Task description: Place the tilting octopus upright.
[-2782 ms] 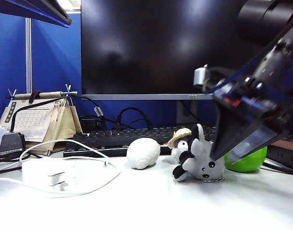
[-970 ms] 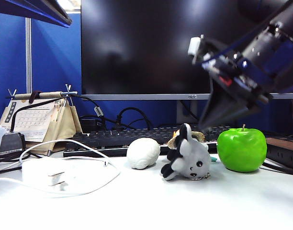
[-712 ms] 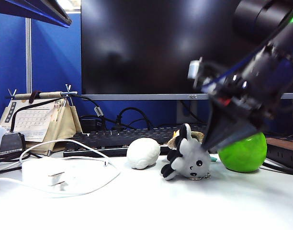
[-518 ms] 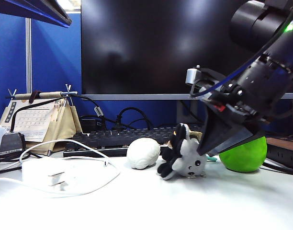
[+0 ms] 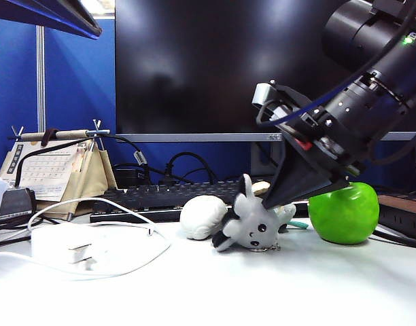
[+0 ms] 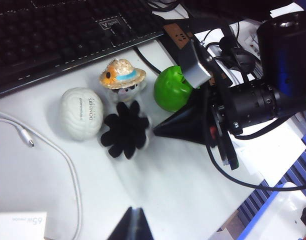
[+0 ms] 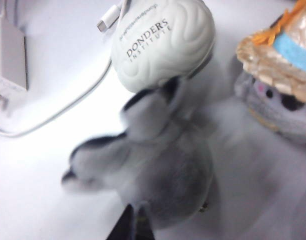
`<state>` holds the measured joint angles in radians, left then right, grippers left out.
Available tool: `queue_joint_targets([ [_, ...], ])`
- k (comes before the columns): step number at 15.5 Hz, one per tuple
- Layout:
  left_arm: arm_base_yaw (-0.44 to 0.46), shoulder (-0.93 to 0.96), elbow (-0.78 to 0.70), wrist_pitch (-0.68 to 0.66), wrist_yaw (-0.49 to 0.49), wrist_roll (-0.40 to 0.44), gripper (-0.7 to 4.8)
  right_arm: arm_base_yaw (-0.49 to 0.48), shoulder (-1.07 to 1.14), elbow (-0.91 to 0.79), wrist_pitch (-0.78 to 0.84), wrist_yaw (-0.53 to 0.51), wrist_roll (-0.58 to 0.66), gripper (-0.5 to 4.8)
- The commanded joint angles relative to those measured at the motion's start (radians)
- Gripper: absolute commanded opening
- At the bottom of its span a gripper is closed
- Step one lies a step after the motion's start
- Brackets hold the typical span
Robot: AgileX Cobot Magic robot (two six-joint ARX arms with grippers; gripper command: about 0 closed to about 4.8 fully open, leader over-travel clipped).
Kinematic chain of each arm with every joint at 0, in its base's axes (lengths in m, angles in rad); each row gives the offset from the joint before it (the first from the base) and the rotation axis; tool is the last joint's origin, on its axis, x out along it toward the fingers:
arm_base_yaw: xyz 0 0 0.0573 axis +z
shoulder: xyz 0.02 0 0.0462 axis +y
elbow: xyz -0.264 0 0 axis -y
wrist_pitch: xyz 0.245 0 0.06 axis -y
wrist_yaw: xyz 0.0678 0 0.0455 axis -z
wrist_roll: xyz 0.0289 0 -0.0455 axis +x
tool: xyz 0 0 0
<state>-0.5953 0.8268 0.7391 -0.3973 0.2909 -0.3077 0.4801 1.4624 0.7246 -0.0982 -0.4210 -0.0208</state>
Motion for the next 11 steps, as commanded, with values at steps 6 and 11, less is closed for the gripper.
queue_joint_targets([
  [6, 0.001, -0.001, 0.005, 0.010, 0.001, 0.001, -0.02, 0.001, -0.048, 0.023, 0.000, -0.076, 0.062, 0.83],
  [11, 0.001, -0.001, 0.005, 0.011, 0.001, 0.001, -0.02, 0.002, -0.059, 0.116, -0.057, -0.071, 0.165, 1.21],
])
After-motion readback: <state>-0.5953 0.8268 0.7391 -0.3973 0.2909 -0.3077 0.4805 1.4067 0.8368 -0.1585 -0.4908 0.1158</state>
